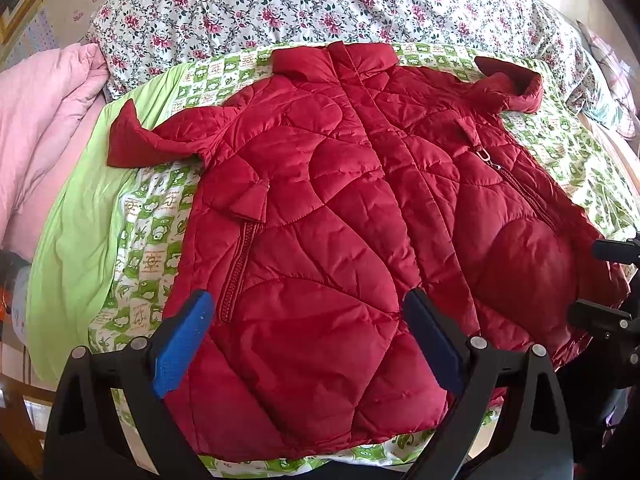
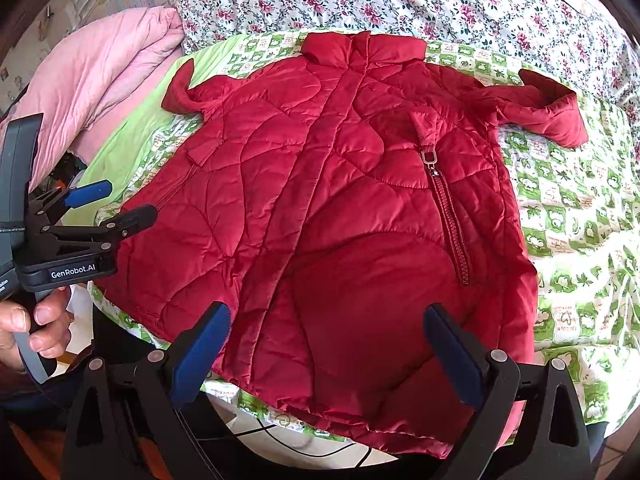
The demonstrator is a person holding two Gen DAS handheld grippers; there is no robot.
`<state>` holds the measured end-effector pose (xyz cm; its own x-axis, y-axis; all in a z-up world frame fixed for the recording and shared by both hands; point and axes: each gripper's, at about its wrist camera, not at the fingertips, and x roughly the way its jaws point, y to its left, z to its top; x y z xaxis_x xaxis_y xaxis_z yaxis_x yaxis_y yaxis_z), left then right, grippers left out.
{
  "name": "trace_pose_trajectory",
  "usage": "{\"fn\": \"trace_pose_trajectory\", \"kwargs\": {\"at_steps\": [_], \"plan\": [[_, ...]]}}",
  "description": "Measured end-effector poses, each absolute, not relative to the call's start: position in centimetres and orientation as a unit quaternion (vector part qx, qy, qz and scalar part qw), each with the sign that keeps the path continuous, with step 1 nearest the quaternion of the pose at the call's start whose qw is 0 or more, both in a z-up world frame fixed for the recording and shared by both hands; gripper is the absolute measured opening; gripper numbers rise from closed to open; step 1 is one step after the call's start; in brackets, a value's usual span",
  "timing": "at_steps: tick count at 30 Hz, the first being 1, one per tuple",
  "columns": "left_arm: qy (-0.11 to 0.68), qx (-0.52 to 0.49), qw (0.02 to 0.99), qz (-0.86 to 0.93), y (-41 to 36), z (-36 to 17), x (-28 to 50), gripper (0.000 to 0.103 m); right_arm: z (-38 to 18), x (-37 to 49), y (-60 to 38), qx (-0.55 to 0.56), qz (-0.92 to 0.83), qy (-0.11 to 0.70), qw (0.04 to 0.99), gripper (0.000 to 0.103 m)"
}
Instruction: Fold large clothes
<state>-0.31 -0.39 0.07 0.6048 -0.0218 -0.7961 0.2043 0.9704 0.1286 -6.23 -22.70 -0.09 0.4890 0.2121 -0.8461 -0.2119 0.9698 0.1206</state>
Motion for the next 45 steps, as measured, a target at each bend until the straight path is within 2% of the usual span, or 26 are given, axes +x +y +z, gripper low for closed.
{"fn": "trace_pose_trajectory", "kwargs": {"at_steps": [27, 45], "plan": [[0.444, 0.116, 0.887, -0.058, -0.4, -0.6, 0.1, 0.097, 0.3, -5.9, -23.0, 0.0, 0.125, 0.498, 0.858, 0.098], [0.484, 0.085, 0.869, -0.058, 0.4, -2.3, 2.6, 0.097, 0.7, -3.5, -25.9, 0.014, 0.101, 0.469, 0.877, 0.098]]}}
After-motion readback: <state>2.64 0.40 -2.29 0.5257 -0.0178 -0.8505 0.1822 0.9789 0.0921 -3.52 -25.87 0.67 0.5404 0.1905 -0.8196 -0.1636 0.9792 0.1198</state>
